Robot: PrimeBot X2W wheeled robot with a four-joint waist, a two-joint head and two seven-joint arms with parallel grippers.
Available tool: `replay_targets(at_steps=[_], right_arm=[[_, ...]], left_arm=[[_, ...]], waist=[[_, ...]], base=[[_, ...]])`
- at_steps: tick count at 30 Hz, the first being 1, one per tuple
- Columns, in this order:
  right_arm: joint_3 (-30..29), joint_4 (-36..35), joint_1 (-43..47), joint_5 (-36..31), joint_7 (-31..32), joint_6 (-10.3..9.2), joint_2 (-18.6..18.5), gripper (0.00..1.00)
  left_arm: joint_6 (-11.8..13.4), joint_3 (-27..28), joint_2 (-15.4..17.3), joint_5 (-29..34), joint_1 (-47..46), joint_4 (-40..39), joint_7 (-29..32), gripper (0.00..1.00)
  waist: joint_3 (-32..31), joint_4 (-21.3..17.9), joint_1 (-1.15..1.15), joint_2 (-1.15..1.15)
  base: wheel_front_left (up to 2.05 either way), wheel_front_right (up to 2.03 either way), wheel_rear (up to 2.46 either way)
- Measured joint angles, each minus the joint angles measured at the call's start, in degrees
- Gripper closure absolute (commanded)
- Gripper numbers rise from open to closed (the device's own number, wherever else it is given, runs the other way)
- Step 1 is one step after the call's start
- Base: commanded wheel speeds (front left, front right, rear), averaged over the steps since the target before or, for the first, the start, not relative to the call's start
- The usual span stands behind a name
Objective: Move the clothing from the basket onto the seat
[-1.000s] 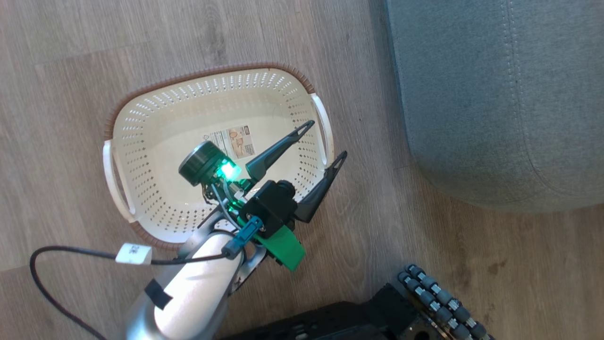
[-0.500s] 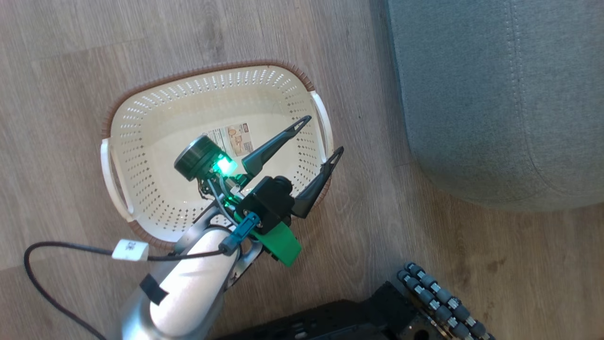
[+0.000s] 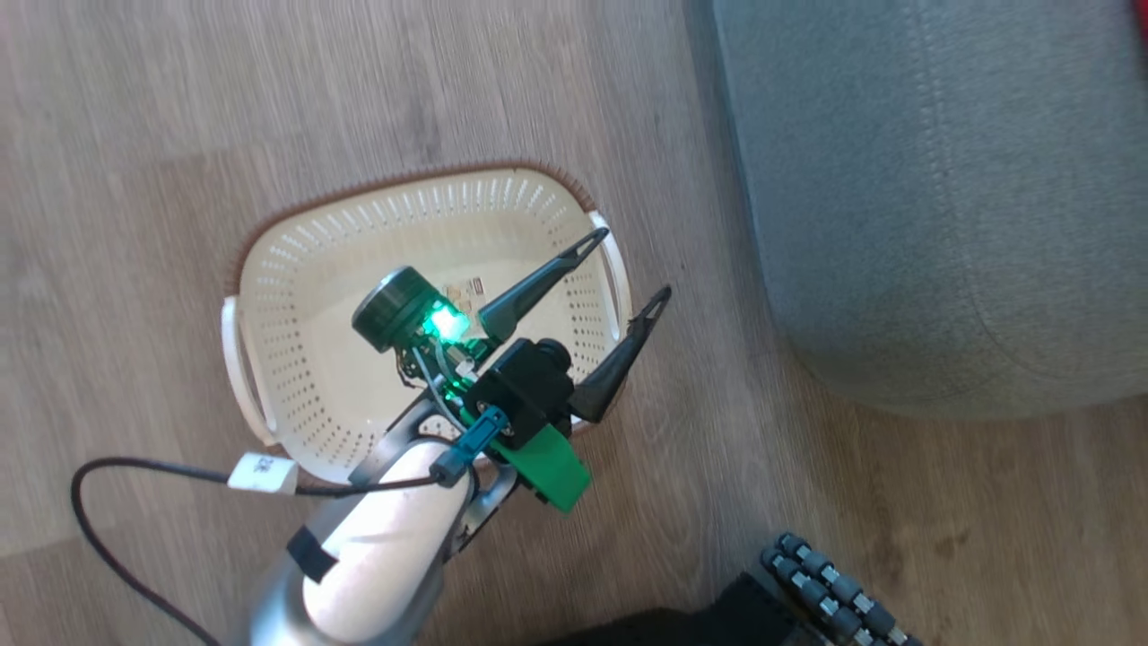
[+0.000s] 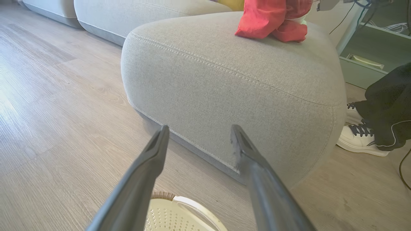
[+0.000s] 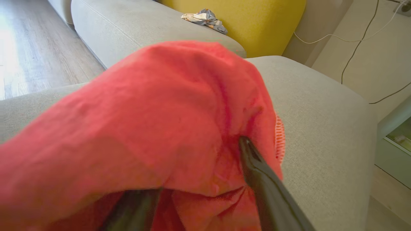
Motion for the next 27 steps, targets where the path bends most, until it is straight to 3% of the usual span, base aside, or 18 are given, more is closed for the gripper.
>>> replay_targets(at_steps=[14,27], right_arm=[[7.8,7.8,0.1,-2.5,0.4,0.0,-3.7,0.0],[19.1,5.0,0.4,5.4,0.3,0.0,-4.1,0.0]], left_arm=[[0.5,-0.1,-2.5,-1.6,4.8,0.7,0.0,0.0],[2.4,2.1,-3.1,-3.1,10.0,0.4,0.0,0.0]], waist=[[-11.8,-0.6,0.0,0.0],[-21.2,0.6,0.0,0.0]], base=[[0.0,0.0,0.0],[0.0,0.0,0.0]])
